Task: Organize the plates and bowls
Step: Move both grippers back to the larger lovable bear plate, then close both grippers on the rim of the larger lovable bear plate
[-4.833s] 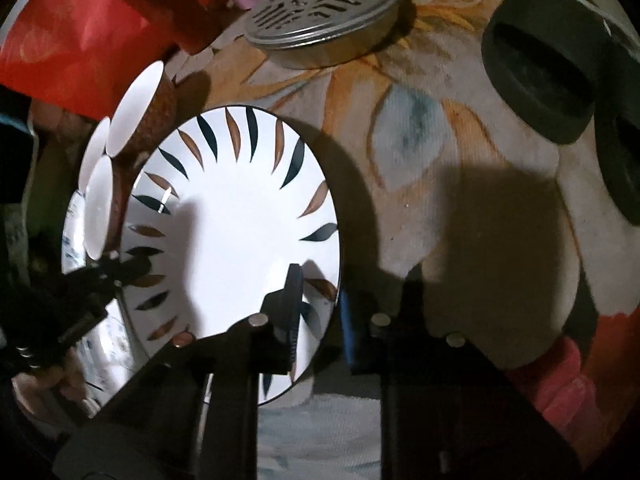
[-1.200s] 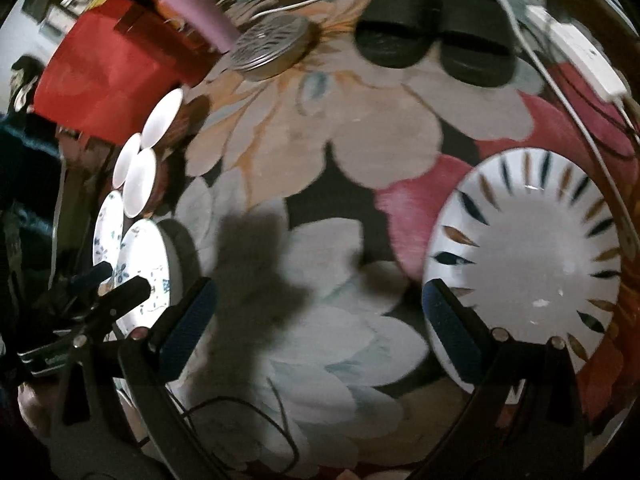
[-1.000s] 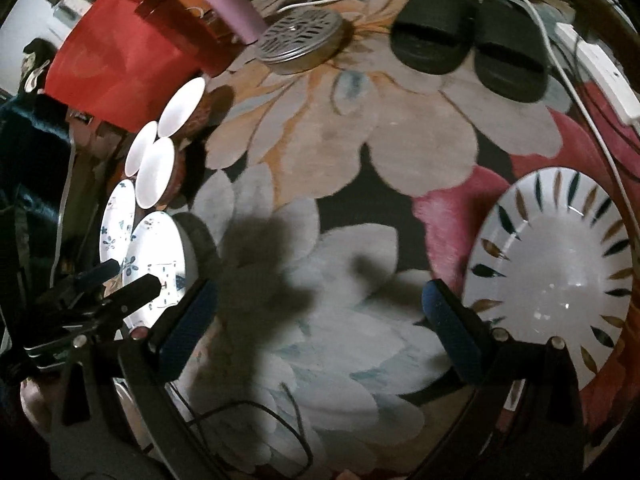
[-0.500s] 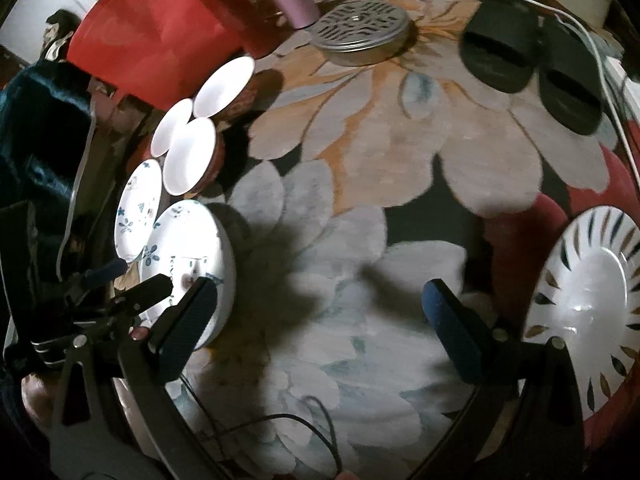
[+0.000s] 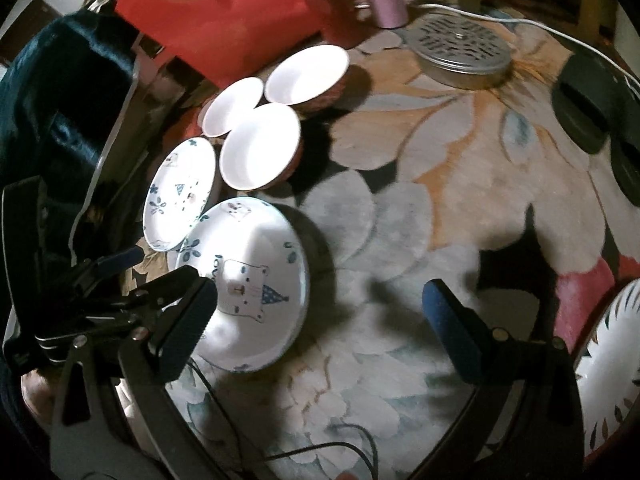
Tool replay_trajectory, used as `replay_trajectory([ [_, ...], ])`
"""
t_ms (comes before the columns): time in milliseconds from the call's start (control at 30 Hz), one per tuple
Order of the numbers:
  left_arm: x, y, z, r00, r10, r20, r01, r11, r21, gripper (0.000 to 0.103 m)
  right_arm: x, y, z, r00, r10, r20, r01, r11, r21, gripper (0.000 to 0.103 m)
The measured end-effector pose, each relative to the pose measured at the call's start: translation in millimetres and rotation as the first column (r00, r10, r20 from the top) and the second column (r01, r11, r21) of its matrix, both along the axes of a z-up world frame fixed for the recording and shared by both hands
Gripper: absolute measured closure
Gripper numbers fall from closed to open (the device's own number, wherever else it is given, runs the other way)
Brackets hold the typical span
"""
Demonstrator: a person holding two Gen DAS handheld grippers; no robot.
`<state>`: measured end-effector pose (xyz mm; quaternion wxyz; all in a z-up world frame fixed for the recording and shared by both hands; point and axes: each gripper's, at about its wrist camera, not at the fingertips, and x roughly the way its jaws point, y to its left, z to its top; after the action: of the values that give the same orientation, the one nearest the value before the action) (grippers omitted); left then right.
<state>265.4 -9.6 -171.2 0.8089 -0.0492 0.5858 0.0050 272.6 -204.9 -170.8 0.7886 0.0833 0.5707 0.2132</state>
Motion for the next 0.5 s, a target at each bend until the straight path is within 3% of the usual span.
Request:
replay_trajectory([
  [500, -15.2, 48.4, -20.5, 0.996, 0.084, -0.009, -0.085, 0.996, -0.034, 0.001, 13.5, 27.0, -23.2, 0.999, 0.031, -0.019, -0.032, 0.999, -0.039, 0.001],
])
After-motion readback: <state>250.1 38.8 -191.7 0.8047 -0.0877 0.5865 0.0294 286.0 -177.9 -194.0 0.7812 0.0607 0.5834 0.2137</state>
